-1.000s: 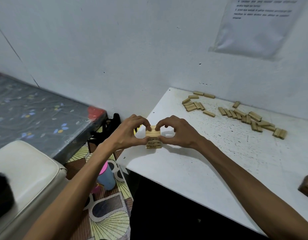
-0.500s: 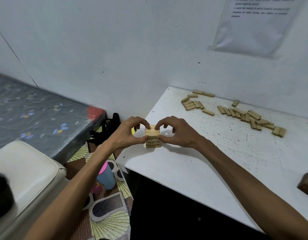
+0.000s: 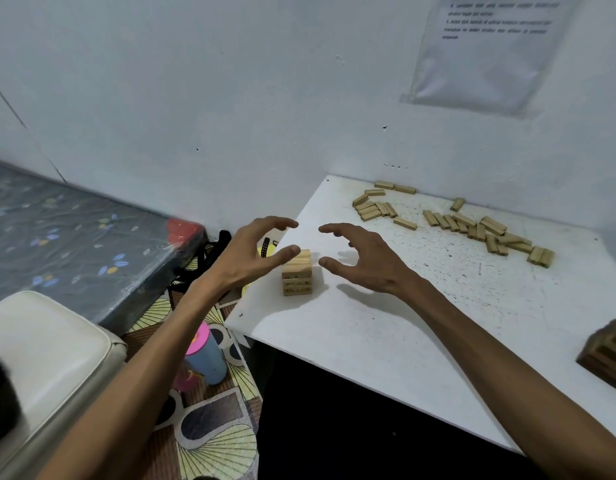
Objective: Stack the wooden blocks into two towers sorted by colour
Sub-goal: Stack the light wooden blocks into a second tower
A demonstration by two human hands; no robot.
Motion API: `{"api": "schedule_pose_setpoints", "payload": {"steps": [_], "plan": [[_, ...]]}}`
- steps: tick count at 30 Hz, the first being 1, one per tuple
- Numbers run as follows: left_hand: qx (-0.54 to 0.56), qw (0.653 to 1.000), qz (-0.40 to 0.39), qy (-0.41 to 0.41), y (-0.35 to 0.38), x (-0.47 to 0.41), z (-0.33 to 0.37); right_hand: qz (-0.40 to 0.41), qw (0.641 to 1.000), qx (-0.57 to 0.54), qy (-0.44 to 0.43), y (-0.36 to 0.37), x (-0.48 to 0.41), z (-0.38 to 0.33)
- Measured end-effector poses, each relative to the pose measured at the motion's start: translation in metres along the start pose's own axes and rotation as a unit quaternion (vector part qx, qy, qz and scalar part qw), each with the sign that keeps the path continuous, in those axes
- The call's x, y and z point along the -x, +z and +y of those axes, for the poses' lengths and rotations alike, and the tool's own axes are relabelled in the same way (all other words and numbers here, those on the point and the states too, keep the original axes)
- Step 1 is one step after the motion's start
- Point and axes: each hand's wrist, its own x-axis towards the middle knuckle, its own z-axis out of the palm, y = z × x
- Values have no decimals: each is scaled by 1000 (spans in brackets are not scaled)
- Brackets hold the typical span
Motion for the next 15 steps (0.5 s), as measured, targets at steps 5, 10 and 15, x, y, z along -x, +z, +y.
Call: {"api": "schedule_pose_setpoints", "payload": {"steps": [5,10,15], "plan": [[-68,995,-9,67,8,-26,31,23,998,51,9,-24,10,1],[-124,987,-34,99,25,-51,64,41,991,119,55,-50,24,16],[-176,976,-59,112,57,-74,93,53,976,176,114,-78,46,35]]}}
